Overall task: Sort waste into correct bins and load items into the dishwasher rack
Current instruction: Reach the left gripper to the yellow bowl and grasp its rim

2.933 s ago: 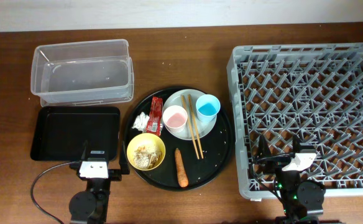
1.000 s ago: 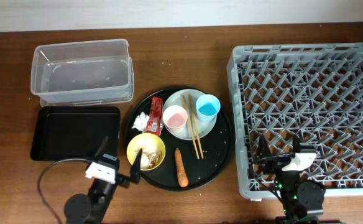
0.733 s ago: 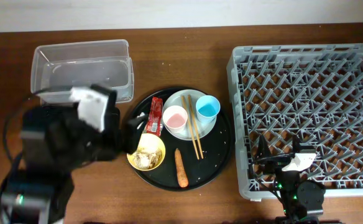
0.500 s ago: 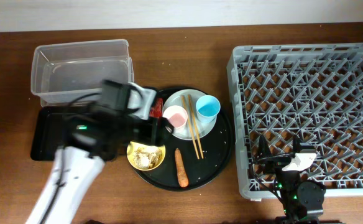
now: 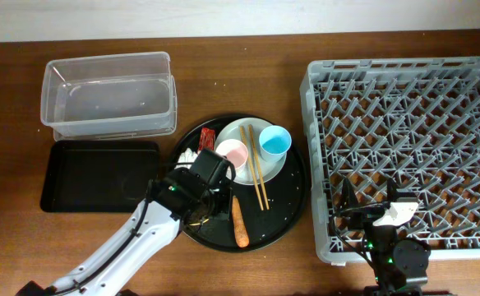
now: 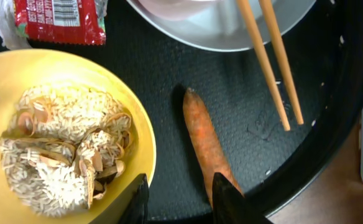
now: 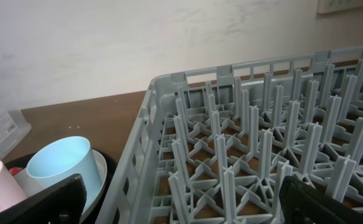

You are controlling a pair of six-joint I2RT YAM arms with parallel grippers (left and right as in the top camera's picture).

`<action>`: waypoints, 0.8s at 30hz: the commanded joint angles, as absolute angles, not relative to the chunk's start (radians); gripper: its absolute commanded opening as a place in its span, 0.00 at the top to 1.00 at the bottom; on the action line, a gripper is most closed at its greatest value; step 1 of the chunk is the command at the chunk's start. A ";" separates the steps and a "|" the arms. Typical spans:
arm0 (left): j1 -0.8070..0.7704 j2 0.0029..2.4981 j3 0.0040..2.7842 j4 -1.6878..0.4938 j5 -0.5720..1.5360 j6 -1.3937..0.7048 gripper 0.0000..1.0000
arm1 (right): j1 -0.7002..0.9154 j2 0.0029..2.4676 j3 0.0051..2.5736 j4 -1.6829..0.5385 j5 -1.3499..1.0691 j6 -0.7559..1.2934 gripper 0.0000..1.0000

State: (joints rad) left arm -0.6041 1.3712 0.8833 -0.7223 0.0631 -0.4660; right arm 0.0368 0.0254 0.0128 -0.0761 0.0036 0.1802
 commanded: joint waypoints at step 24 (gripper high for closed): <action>-0.638 1.531 1.017 -0.788 -0.049 -0.233 1.00 | 0.032 0.020 0.006 -0.080 0.012 0.181 0.02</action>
